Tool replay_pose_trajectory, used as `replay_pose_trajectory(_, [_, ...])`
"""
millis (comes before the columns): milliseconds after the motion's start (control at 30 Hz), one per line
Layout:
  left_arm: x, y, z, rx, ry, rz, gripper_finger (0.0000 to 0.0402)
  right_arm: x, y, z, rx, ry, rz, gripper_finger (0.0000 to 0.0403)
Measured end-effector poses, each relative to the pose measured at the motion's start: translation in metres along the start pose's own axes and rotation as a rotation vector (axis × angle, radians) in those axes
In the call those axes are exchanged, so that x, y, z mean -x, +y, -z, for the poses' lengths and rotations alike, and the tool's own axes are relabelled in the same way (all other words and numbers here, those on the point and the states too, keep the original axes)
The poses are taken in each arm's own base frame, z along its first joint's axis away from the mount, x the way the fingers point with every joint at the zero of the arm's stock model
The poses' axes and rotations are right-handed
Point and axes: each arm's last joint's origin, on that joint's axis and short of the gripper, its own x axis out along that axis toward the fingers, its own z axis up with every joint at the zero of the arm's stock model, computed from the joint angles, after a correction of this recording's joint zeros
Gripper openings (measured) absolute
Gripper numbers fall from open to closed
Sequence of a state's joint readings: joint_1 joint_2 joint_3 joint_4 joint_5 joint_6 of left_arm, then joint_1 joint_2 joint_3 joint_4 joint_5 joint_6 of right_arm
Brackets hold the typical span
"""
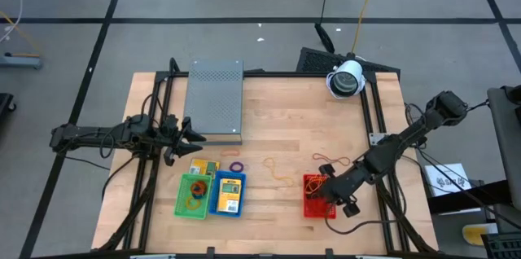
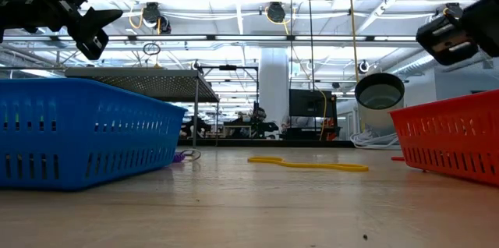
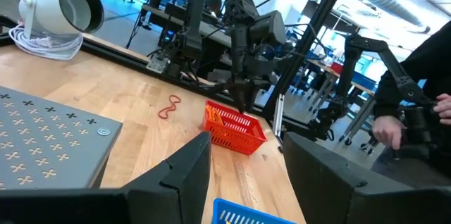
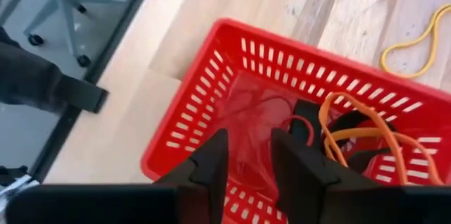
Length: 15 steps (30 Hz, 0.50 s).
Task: Pick & Place Office Desk Supplies
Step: Put the red rubber band into the red bin
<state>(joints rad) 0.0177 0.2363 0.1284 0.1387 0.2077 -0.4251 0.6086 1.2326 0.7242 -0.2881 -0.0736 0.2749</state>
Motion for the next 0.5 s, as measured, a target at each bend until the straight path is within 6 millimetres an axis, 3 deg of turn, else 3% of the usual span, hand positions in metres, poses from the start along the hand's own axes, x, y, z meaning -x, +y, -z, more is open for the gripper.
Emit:
replay_pose_trajectory(267, [0.0, 0.0, 0.0, 0.0, 0.0, 0.0, 0.0186, 0.018, -0.001, -0.005, 0.028, -0.095, 0.047, 0.0123])
replay_pose_trajectory(500, [0.0, 0.0, 0.0, 0.0, 0.0, 0.0, 0.0186, 0.028, -0.017, -0.008, -0.006, -0.123, 0.105, 0.0128])
